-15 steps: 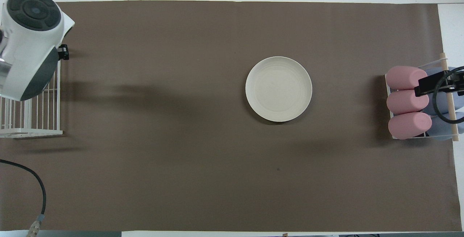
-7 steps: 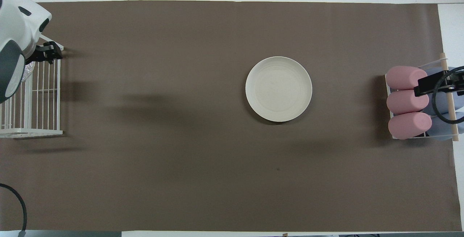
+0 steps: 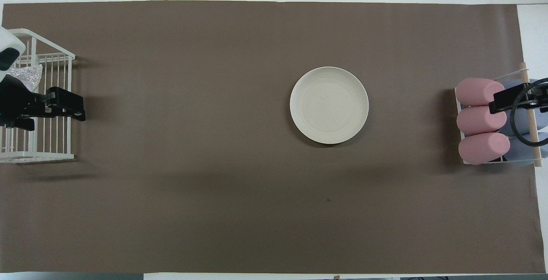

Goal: Wipe plate with sponge

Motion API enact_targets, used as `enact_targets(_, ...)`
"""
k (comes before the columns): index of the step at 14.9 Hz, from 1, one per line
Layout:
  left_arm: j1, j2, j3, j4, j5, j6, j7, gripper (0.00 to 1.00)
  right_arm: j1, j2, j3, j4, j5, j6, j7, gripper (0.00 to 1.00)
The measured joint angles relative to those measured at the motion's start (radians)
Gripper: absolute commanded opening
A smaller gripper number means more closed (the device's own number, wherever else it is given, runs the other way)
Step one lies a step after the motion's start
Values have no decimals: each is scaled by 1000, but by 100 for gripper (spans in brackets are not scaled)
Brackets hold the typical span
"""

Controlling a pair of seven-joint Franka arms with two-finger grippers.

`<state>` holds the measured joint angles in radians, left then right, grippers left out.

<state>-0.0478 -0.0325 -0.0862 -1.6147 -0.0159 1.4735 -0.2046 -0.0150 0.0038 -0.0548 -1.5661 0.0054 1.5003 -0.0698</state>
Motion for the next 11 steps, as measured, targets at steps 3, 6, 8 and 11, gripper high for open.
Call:
enact_targets(3, 0, -1, 0, -19, -18, 8, 72, 100, 0, 0, 1, 1, 0, 0, 0, 100)
enact_targets(6, 0, -2, 0, -12, -18, 33, 75, 100, 0, 0, 1, 2, 0, 0, 0, 100)
enact_targets(8, 0, -4, 0, -12, -19, 38, 75, 100, 0, 0, 1, 3, 0, 0, 0, 100)
enact_targets(11, 1, -4, 0, -12, -19, 40, 75, 100, 0, 0, 1, 3, 0, 0, 0, 100)
